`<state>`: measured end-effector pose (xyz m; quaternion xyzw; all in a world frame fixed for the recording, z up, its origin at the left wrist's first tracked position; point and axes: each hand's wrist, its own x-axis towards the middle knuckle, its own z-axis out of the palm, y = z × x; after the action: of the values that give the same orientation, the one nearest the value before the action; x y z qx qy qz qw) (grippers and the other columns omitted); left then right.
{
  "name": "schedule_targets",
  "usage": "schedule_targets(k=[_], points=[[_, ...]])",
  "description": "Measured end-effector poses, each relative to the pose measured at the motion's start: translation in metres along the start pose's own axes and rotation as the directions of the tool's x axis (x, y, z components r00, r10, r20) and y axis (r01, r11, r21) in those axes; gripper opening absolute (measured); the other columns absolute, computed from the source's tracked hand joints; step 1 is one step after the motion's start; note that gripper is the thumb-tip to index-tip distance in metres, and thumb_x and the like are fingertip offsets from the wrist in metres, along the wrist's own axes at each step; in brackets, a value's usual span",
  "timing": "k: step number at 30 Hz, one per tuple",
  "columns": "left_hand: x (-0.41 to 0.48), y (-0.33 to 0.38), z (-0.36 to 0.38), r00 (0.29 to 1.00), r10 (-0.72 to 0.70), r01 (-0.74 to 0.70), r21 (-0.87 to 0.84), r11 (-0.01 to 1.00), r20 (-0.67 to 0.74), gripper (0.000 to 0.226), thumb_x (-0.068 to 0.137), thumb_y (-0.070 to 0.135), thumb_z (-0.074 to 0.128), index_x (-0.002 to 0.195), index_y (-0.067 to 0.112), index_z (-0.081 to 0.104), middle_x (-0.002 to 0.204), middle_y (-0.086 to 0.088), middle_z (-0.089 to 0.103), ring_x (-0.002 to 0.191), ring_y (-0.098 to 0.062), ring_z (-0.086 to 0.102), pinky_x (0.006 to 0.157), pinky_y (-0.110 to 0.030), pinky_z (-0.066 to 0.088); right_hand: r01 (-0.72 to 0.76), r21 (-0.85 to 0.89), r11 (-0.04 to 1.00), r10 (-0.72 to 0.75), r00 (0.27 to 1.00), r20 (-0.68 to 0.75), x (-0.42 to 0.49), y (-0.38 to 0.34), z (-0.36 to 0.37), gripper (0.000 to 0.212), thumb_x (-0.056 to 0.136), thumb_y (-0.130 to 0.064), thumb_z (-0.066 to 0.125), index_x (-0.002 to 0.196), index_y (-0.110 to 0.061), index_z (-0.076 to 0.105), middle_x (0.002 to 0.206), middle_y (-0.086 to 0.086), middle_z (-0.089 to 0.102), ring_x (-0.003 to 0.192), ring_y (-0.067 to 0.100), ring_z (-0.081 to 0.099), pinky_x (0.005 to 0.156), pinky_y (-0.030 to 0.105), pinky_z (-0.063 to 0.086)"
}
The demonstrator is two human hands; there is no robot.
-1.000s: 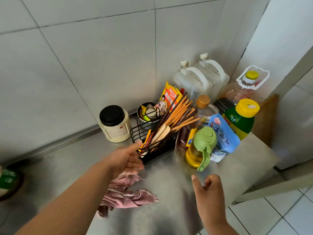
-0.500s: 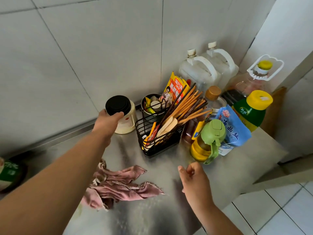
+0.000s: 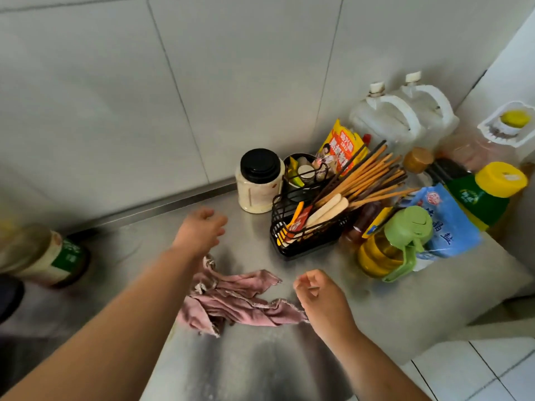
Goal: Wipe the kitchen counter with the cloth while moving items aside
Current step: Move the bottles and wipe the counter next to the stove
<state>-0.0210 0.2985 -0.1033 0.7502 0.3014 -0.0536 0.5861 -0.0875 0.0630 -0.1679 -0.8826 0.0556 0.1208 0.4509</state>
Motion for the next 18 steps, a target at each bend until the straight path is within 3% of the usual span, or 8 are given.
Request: schedule_targets(k=[2,4,6,8,11,13,16,18], points=[[-0.019,-0.017,-0.013,0.999,-0.032,0.032,-0.029,0.999,-0.029,0.039,0.088,0.021,0.061,0.124,0.007,0.054,0.098,-0.012,0.066,0.094,-0.030,0.066,0.086,-0.046,0.053,0.099,-0.053,0.994,-0.093,0.990,0.106,-0.003,-0.007,0.013,0.007,0.090,-0.027,0.060,0.095,-0.032,0.058,0.104,-0.008,0.063,0.090,0.003,0.061,0.078,0.019,0.049],[-0.044,-0.029,-0.026,0.996,-0.066,0.063,-0.054,0.997,-0.056,0.033,0.085,0.023,0.064,0.115,0.013,0.059,0.095,-0.014,0.068,0.087,-0.031,0.066,0.084,-0.048,0.054,0.297,-0.125,0.947,-0.264,0.938,0.225,-0.005,-0.013,0.026,0.019,0.089,-0.027,0.059,0.107,-0.034,0.059,0.118,-0.012,0.054,0.104,0.002,0.053,0.092,0.021,0.046],[-0.074,-0.046,-0.041,0.989,-0.076,0.062,-0.115,0.991,-0.124,0.022,0.072,0.028,0.065,0.093,0.020,0.069,0.087,-0.011,0.070,0.079,-0.024,0.065,0.079,-0.040,0.053,0.565,-0.186,0.804,-0.464,0.791,0.398,-0.004,-0.024,0.044,0.034,0.088,-0.028,0.059,0.122,-0.036,0.056,0.133,-0.012,0.045,0.122,0.008,0.039,0.106,0.025,0.036],[-0.100,-0.059,-0.050,0.981,-0.103,0.077,-0.160,0.984,-0.165,0.008,0.067,0.029,0.064,0.067,0.024,0.070,0.072,-0.004,0.066,0.071,-0.019,0.060,0.070,-0.033,0.046,0.714,-0.182,0.676,-0.542,0.649,0.533,0.003,-0.038,0.063,0.047,0.090,-0.030,0.057,0.134,-0.040,0.046,0.150,-0.008,0.032,0.138,0.019,0.024,0.117,0.032,0.020],[-0.128,-0.096,-0.062,0.943,-0.188,0.128,-0.223,0.966,-0.273,0.010,0.085,0.014,0.061,0.082,0.021,0.067,0.080,-0.002,0.067,0.082,-0.022,0.064,0.074,-0.037,0.050,0.821,-0.239,0.518,-0.508,0.520,0.686,0.012,-0.058,0.105,0.053,0.095,-0.049,0.042,0.145,-0.045,0.025,0.162,-0.002,0.002,0.148,0.026,-0.004,0.119,0.040,0.004],[-0.141,-0.114,-0.066,0.921,-0.220,0.147,-0.236,0.961,-0.322,0.012,0.089,0.012,0.058,0.096,0.019,0.065,0.089,-0.003,0.069,0.089,-0.023,0.067,0.081,-0.040,0.053,0.828,-0.315,0.464,-0.410,0.516,0.752,0.025,-0.066,0.119,0.061,0.095,-0.058,0.032,0.150,-0.042,0.012,0.162,0.000,-0.010,0.147,0.025,-0.015,0.120,0.044,0.004],[-0.162,-0.145,-0.077,0.872,-0.273,0.170,-0.272,0.947,-0.407,0.015,0.089,0.014,0.059,0.102,0.017,0.066,0.090,0.000,0.070,0.089,-0.020,0.068,0.081,-0.037,0.054,0.869,-0.345,0.355,-0.371,0.470,0.801,0.039,-0.061,0.130,0.060,0.098,-0.052,0.031,0.152,-0.032,0.014,0.162,-0.001,-0.005,0.148,0.020,-0.012,0.120,0.040,0.006],[-0.174,-0.162,-0.088,0.850,-0.297,0.175,-0.299,0.938,-0.435,0.015,0.090,0.013,0.058,0.101,0.017,0.067,0.089,0.000,0.070,0.088,-0.020,0.068,0.080,-0.037,0.053,0.855,-0.388,0.345,-0.438,0.512,0.739,0.046,-0.049,0.122,0.052,0.099,-0.043,0.033,0.148,-0.027,0.027,0.162,-0.001,0.003,0.149,0.016,-0.004,0.119,0.038,0.009]])
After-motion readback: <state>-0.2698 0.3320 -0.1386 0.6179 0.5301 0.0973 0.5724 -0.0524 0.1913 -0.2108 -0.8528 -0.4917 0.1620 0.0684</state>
